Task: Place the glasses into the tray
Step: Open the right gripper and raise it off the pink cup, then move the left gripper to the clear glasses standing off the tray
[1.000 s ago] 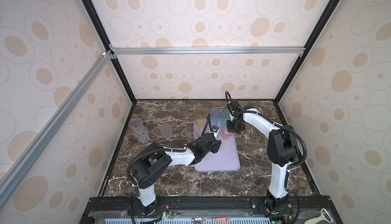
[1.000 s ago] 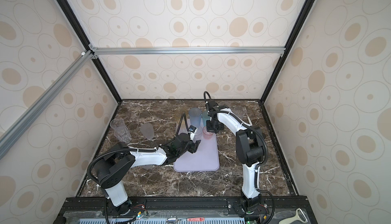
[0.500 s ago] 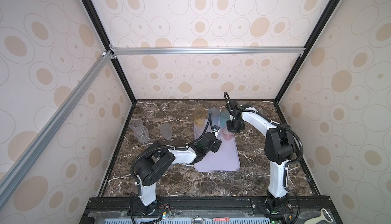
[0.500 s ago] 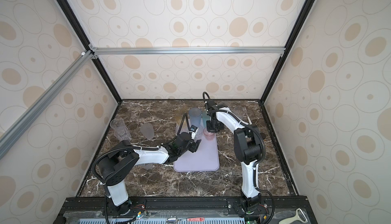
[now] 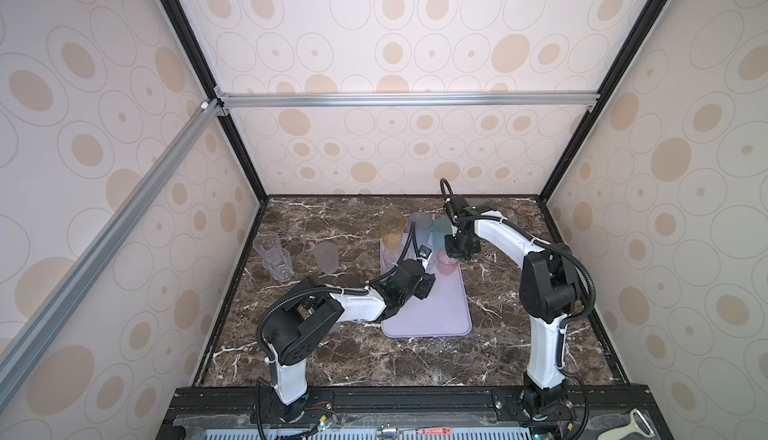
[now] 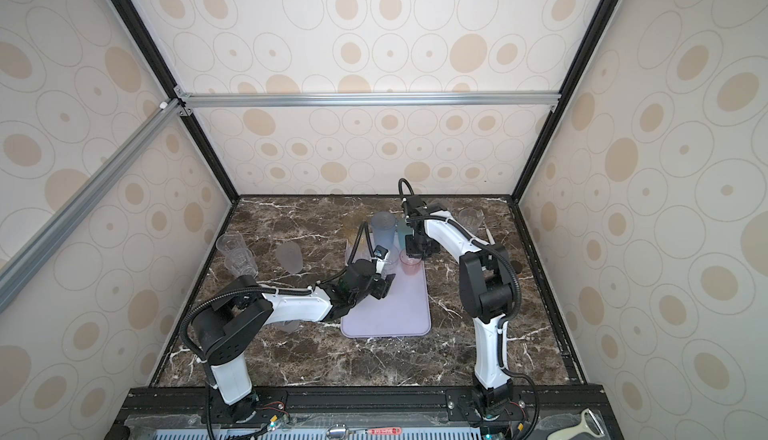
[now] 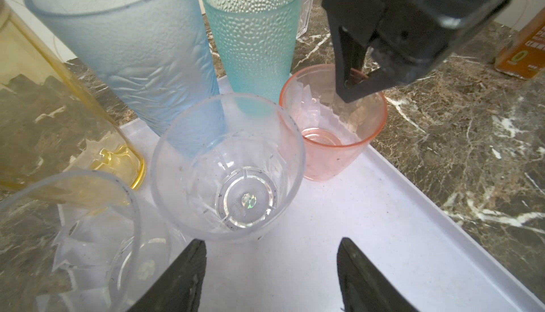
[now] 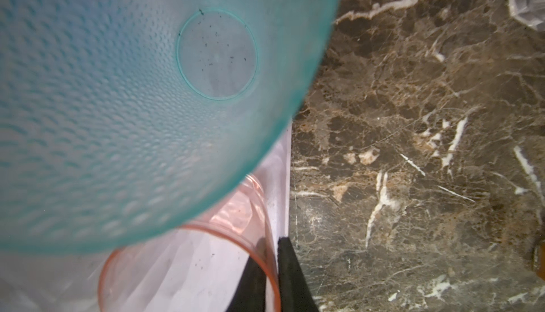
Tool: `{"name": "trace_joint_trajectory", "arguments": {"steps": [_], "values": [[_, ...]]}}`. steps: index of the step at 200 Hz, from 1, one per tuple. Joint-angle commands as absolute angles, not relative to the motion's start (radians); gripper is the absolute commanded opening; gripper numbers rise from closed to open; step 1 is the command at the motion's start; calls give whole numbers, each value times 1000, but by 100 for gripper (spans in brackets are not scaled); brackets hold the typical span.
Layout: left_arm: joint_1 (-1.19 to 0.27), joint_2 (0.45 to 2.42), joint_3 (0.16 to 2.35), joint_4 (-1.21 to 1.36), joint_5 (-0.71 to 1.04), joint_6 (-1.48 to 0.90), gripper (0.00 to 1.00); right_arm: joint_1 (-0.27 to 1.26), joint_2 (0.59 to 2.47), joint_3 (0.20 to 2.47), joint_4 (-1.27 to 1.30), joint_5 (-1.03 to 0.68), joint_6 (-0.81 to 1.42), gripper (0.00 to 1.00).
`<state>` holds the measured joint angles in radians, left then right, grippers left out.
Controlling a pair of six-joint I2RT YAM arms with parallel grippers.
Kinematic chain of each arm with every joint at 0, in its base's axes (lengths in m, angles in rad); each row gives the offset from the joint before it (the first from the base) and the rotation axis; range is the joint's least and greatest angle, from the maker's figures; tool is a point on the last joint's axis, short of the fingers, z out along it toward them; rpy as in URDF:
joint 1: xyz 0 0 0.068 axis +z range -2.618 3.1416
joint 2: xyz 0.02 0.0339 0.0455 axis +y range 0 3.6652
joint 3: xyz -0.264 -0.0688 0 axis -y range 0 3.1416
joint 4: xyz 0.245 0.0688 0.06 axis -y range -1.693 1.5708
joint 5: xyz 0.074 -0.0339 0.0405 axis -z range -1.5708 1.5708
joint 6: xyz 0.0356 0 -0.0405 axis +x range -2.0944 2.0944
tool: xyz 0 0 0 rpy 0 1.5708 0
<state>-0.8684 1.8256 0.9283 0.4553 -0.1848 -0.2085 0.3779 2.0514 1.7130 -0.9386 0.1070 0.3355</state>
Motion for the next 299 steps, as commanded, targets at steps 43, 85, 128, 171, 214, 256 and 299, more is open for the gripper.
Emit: {"name": "trace_joint_trajectory", "arguments": {"steps": [43, 85, 128, 171, 214, 256, 299], "values": [[-853, 1853, 975, 465, -190, -178, 70, 379, 2098, 1762, -944, 135, 339, 11], [-851, 1842, 980, 462, -179, -179, 70, 380, 2085, 1755, -939, 167, 330, 16], [-851, 1804, 983, 457, -167, -176, 71, 381, 2064, 1767, -947, 132, 334, 22], [-851, 1688, 977, 411, -191, -157, 72, 381, 1956, 1764, -963, 104, 345, 28], [-819, 1509, 944, 293, -302, -116, 74, 390, 1795, 1667, -903, 54, 380, 30], [-702, 1353, 889, 104, -354, -197, 74, 426, 1705, 1554, -814, 27, 427, 32], [-581, 1221, 811, -44, -347, -270, 71, 469, 1718, 1558, -810, 23, 434, 33]]}}
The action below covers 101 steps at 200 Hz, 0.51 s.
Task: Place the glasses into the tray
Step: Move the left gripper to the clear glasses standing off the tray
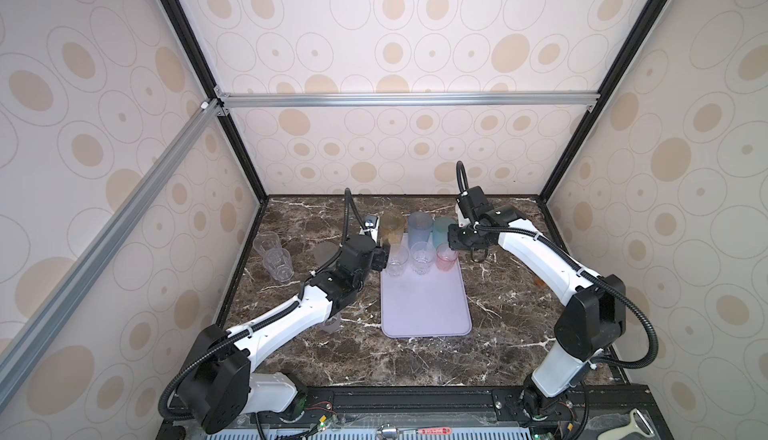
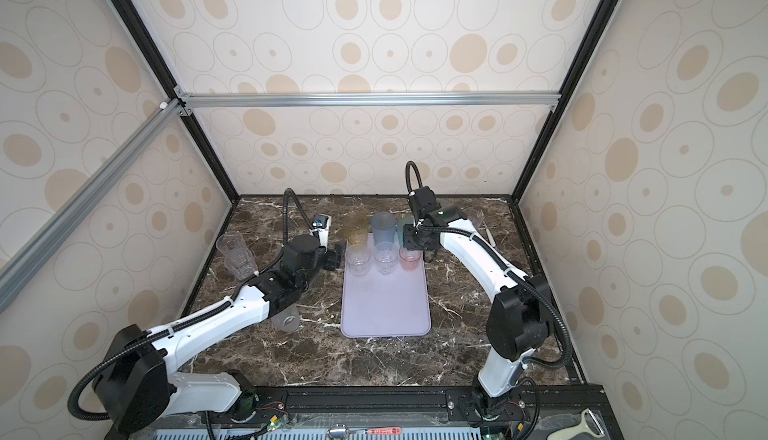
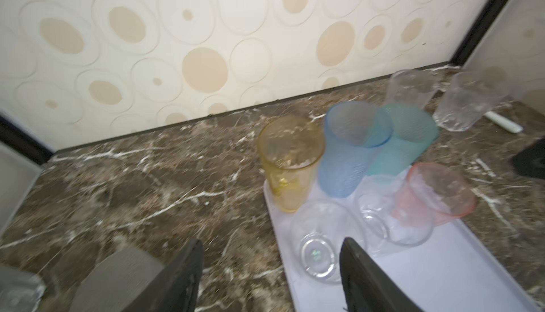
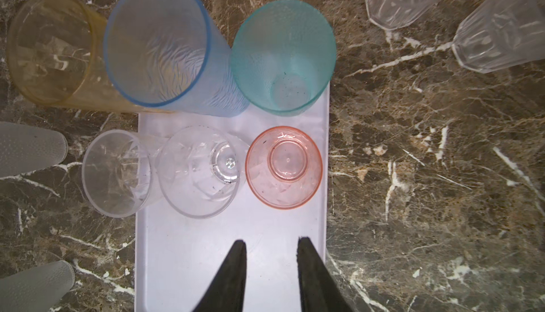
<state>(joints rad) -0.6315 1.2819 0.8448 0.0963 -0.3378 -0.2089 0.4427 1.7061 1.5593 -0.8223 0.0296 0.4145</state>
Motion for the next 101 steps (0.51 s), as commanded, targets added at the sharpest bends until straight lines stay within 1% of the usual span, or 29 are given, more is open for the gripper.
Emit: {"name": "trace_joint_trajectory", "arguments": {"steps": [1, 19, 56, 101], "values": [[-577, 1218, 809, -47, -345, -272, 71, 472, 1718, 1558, -810, 23, 435, 33], [-512, 1172, 777, -96, -326, -298, 69, 504, 1732, 1559, -801, 21, 440, 33], [-280, 1106, 753, -182, -207, -343, 67, 576, 1761, 1566, -790, 19, 454, 33], [-35, 1115, 769, -197, -81, -351, 66, 643, 1781, 1557, -770, 0, 465, 34]]}}
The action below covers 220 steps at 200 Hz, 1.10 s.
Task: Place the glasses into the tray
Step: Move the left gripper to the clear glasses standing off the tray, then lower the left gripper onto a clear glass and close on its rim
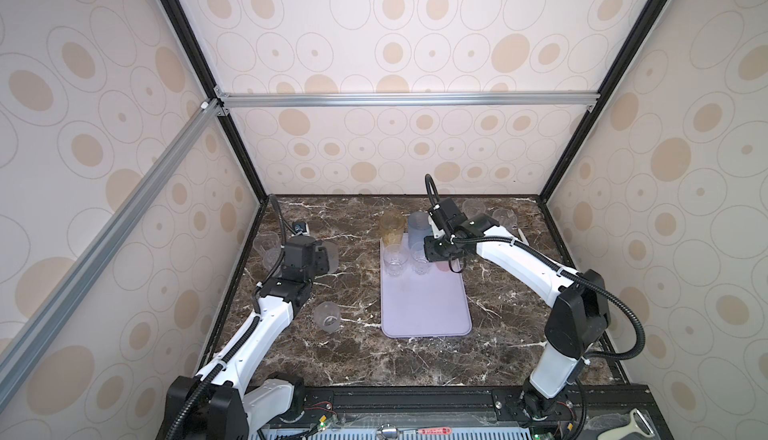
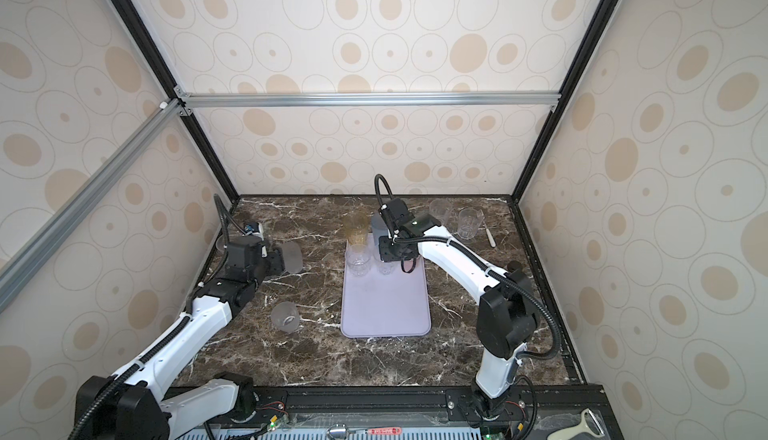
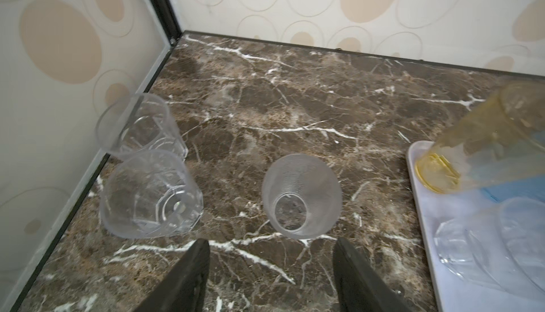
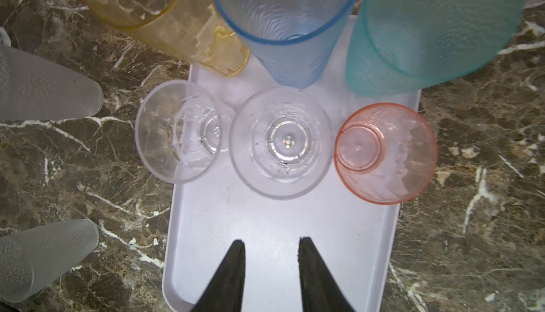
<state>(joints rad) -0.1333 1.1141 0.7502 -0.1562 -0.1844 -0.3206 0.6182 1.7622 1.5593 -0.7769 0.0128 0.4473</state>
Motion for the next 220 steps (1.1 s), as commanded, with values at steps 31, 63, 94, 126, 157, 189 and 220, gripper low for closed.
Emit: {"name": "trace_joint_trajectory", "arguments": {"steps": [31, 63, 94, 126, 157, 189, 220], "values": [[113, 1191, 856, -210, -48, -339, 65, 662, 1783, 1552, -747, -34, 465, 34], [217, 1295, 956, -238, -43, -346, 64, 674, 1788, 1548, -727, -62, 456, 34], [284, 1348, 962, -244, -24, -355, 62, 678, 1779, 1513, -690, -88, 454, 34], [332, 1423, 968, -244, -15, -330, 59, 678, 1772, 1489, -667, -89, 440, 35], [344, 1444, 960, -239, -12, -314, 53, 678, 1772, 1476, -656, -74, 423, 35], [348, 1492, 961, -224, 10, -305, 49, 678, 1785, 1474, -647, -84, 419, 35], [349, 1516, 957, -212, 24, -308, 42, 678, 1791, 1467, -640, -85, 418, 35]]}}
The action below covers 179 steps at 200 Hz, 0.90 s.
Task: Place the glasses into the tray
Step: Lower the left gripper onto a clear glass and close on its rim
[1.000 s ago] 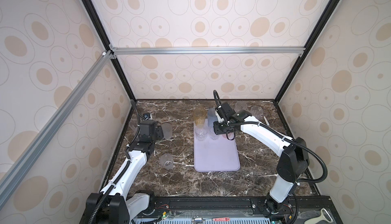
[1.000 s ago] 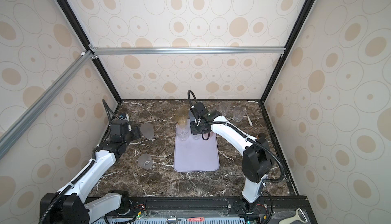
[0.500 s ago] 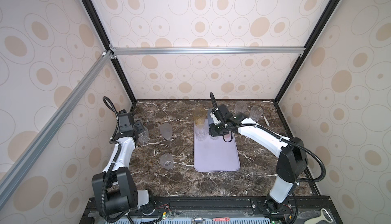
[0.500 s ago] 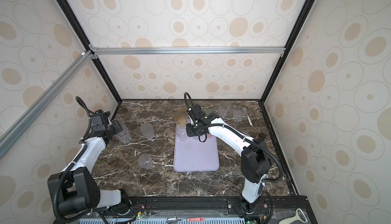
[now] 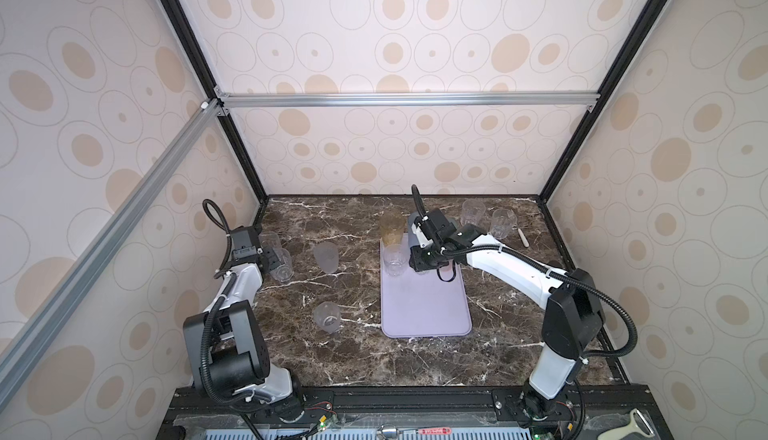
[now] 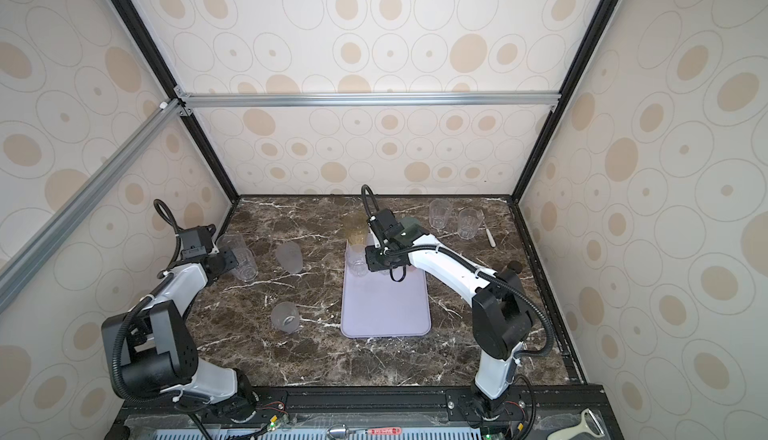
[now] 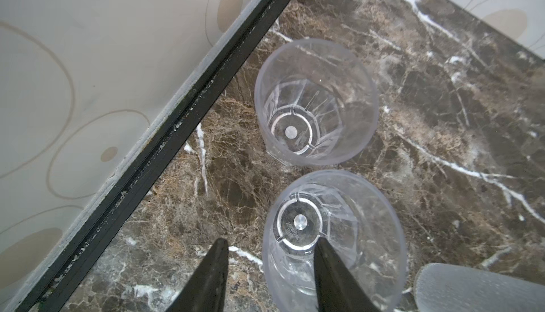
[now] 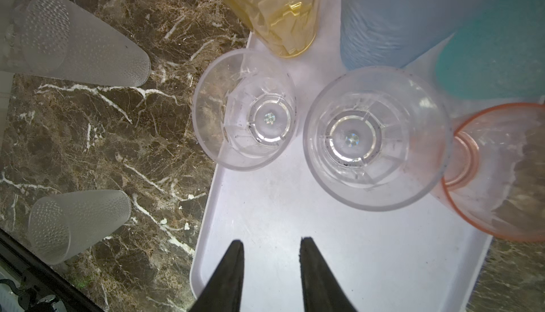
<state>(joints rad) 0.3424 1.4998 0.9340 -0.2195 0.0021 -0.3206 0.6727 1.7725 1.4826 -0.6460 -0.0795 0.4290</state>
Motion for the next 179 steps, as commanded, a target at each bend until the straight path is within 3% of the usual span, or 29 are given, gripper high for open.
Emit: {"name": "trace_joint_trajectory", "arguments": {"steps": [1, 179], "values": [[350, 1517, 957, -212, 24, -307, 42, 678, 1791, 1467, -639, -85, 417, 35], [350, 1525, 933, -238, -2, -276, 12, 680, 1791, 1479, -642, -68, 433, 36]]}}
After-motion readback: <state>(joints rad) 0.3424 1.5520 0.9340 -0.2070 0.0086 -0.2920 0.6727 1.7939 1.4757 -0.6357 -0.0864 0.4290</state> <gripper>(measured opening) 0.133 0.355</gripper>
